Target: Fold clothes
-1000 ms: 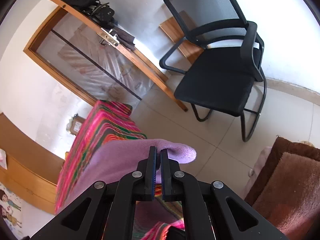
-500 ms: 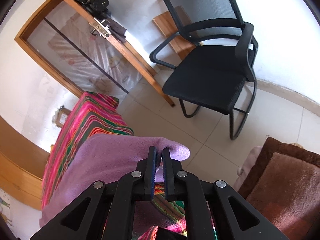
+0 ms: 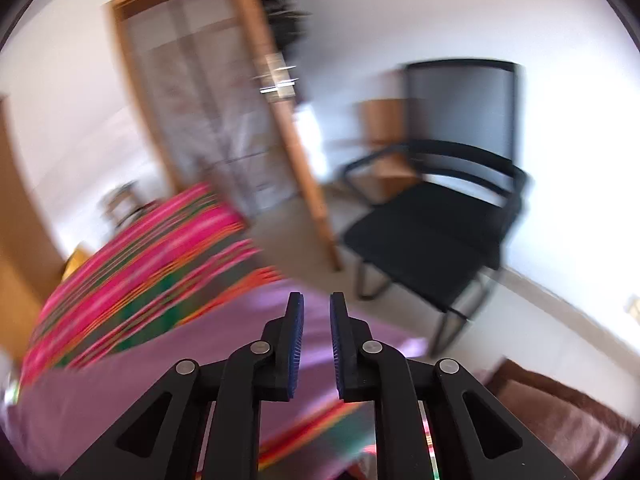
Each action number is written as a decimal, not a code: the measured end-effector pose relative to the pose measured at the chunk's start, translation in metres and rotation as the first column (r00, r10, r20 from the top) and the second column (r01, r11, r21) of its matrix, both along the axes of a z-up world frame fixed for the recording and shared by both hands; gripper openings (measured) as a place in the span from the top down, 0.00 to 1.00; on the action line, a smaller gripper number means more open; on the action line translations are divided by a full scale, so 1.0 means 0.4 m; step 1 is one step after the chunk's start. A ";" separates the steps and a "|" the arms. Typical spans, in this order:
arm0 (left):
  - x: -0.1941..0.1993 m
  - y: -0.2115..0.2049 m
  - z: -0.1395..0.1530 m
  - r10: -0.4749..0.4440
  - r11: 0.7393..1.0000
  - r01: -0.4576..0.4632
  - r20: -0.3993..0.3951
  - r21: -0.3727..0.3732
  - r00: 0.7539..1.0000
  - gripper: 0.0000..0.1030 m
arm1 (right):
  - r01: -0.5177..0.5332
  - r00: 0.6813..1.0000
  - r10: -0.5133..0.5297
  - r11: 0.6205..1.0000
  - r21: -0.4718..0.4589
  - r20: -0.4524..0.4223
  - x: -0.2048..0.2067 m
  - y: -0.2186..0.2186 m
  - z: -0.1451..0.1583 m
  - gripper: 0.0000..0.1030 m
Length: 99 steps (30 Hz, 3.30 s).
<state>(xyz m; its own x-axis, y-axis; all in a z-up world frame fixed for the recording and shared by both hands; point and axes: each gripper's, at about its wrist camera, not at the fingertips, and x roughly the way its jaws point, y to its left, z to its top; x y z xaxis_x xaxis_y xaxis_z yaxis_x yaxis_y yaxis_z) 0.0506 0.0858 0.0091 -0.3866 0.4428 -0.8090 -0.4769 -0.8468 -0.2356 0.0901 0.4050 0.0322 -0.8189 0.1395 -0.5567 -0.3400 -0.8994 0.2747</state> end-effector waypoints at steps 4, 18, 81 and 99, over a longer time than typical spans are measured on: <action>-0.003 -0.008 -0.003 0.002 1.000 -0.002 0.005 0.004 1.000 0.91 | -0.152 0.988 0.153 0.988 -0.021 0.021 -0.027 -0.101 -0.014 0.85; -0.002 -0.019 -0.010 0.007 1.000 -0.007 0.017 0.006 1.000 0.91 | -0.329 0.936 0.318 0.943 0.058 0.150 -0.056 -0.282 -0.085 0.81; -0.247 -0.713 0.073 0.678 0.733 -0.681 0.081 0.005 0.731 0.70 | -0.882 0.465 0.822 0.461 0.095 0.331 -0.389 -0.875 -0.011 0.63; -0.284 -0.744 -0.006 0.691 0.716 -0.698 0.166 -0.017 0.704 0.70 | -0.957 0.141 0.932 0.215 -0.196 0.333 -0.474 -0.933 -0.053 0.78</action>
